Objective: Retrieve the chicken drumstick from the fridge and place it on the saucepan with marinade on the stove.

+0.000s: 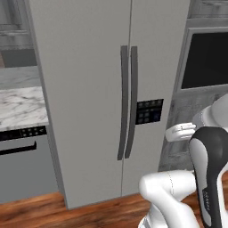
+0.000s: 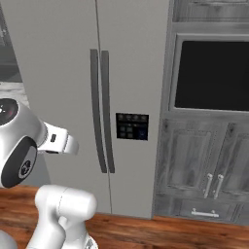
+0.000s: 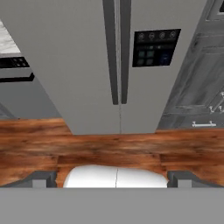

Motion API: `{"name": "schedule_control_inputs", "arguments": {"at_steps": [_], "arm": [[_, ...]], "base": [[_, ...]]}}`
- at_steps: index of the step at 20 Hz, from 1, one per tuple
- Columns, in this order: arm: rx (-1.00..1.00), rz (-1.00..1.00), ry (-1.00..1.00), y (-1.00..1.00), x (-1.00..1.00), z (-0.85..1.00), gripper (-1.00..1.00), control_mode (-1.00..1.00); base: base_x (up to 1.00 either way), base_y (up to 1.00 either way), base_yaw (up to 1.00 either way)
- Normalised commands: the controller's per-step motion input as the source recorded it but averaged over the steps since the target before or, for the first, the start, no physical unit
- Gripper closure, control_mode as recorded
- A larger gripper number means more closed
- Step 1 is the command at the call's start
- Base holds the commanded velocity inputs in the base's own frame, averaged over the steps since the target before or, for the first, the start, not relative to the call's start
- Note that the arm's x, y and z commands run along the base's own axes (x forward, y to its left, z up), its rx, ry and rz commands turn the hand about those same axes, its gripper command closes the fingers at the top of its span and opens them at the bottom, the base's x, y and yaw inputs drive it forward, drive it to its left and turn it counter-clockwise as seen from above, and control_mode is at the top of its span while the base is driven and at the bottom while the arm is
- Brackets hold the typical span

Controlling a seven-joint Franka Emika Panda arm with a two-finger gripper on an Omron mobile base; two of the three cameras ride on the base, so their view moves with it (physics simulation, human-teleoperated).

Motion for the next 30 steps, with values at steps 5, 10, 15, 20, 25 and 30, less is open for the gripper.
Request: {"name": "schedule_control_inputs", "arguments": {"at_steps": [5,10,15,20,25,30], "arm": [[0.0,0.0,0.0,0.0,0.0,0.0,-1.0,1.0],[0.01,0.0,-0.07,0.0,0.44,0.0,-1.0,-1.0],[0.0,0.01,-0.26,0.03,0.51,0.13,-1.0,-1.0],[0.0,0.0,-0.17,0.11,0.15,0.19,-1.0,-1.0],[0.0,0.0,-0.06,0.23,0.08,0.14,-1.0,-1.0],[0.0,0.0,0.13,0.1,0.37,0.19,-1.0,-1.0]], "base": [[0.08,0.0,0.0],[0.1,0.0,0.0],[0.0,0.0,0.0],[0.0,0.0,0.0],[0.0,0.0,0.0],[0.0,0.0,0.0]]}}
